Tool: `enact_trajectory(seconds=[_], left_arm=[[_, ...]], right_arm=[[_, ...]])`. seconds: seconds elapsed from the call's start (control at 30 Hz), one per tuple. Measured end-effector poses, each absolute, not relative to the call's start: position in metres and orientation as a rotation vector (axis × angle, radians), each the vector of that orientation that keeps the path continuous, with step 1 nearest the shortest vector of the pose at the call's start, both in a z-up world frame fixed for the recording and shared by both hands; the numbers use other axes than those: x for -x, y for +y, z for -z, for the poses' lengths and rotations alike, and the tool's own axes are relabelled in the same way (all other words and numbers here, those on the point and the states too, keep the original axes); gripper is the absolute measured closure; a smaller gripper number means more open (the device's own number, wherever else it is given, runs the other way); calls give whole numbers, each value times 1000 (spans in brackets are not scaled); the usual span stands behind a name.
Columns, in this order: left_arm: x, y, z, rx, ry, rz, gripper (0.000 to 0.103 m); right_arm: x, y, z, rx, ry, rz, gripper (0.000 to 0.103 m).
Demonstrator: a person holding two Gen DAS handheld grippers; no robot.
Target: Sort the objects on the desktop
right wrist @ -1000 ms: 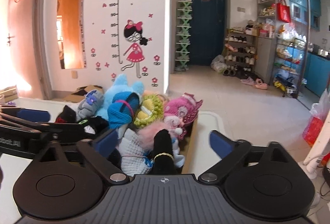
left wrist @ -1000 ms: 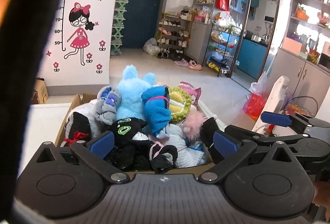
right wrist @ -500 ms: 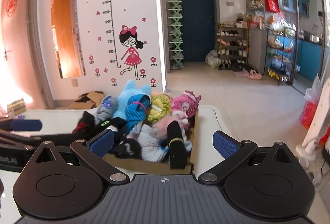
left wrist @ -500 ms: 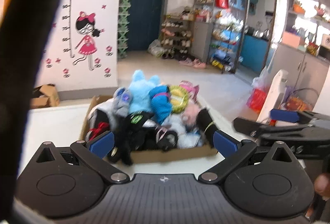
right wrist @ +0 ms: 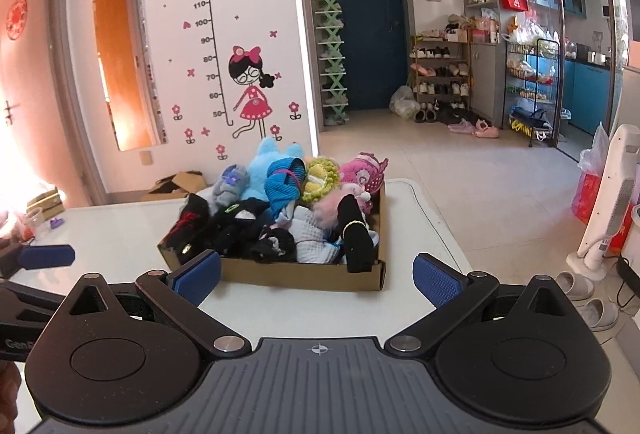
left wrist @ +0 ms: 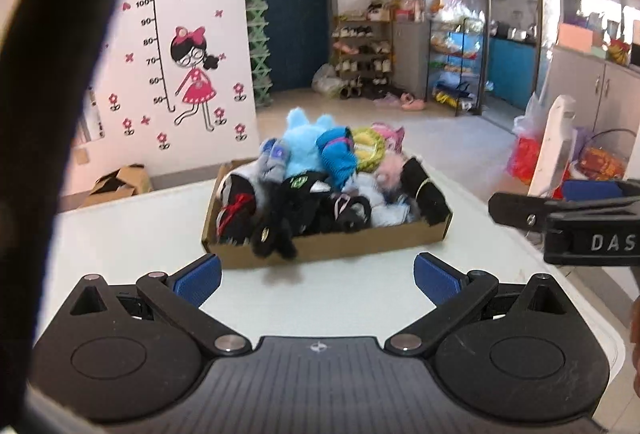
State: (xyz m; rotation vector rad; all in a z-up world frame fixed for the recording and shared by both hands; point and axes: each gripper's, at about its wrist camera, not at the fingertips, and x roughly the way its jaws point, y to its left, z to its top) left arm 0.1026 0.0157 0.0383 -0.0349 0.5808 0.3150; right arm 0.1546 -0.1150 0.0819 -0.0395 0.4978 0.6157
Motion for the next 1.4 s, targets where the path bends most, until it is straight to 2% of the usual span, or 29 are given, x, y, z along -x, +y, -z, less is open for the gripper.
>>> enact_trajectory(seconds=[0.97, 1.23, 1.4], left_arm=[[-83, 1, -29, -96, 625, -376, 1], [-76, -5, -36, -66, 565, -449, 1], [-76, -2, -40, -24, 589, -436, 1]], right_arm=[[-135, -121, -82, 22, 496, -622, 0], [-134, -121, -83, 21, 492, -626, 0], [-134, -121, -83, 18, 494, -626, 0]])
